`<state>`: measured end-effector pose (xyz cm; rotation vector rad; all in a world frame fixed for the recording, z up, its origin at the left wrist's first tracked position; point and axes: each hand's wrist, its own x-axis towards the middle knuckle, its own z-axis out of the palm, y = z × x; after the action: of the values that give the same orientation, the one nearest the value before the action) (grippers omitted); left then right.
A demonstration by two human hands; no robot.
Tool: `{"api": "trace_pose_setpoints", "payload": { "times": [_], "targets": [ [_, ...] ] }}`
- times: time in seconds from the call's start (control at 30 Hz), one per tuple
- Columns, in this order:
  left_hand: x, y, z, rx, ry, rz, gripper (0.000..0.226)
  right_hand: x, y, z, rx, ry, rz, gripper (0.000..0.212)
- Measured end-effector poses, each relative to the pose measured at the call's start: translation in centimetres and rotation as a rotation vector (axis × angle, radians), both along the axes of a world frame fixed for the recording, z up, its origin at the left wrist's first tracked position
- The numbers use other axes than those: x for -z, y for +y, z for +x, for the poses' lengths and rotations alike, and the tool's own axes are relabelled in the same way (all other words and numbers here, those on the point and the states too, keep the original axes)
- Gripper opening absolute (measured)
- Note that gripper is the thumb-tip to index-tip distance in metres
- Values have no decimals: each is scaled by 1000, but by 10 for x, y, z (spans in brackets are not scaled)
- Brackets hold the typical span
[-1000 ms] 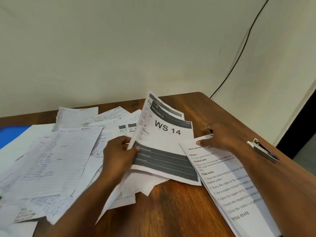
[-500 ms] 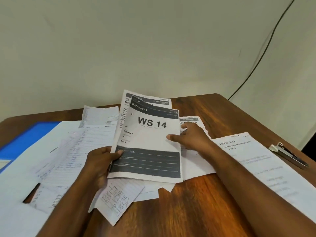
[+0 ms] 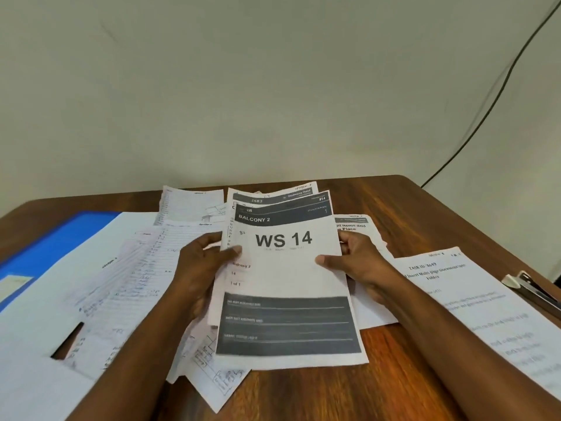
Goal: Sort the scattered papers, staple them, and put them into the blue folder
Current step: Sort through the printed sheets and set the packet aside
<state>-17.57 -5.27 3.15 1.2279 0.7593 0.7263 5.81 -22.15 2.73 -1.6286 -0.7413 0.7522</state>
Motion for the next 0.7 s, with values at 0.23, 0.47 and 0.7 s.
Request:
{"api": "trace_pose_setpoints", "payload": {
  "times": [0.23,0.47,0.7],
  "targets": [
    [23,15,9,7,-125,25,43,10,-3,-2,-131,32,112,42],
    [31,18,10,-15,-124,66,42,16,-2,1,-140,49,135,45],
    [30,22,11,-30,-95,86,32,14,-1,-1,-120,-6,95,45]
  ]
}}
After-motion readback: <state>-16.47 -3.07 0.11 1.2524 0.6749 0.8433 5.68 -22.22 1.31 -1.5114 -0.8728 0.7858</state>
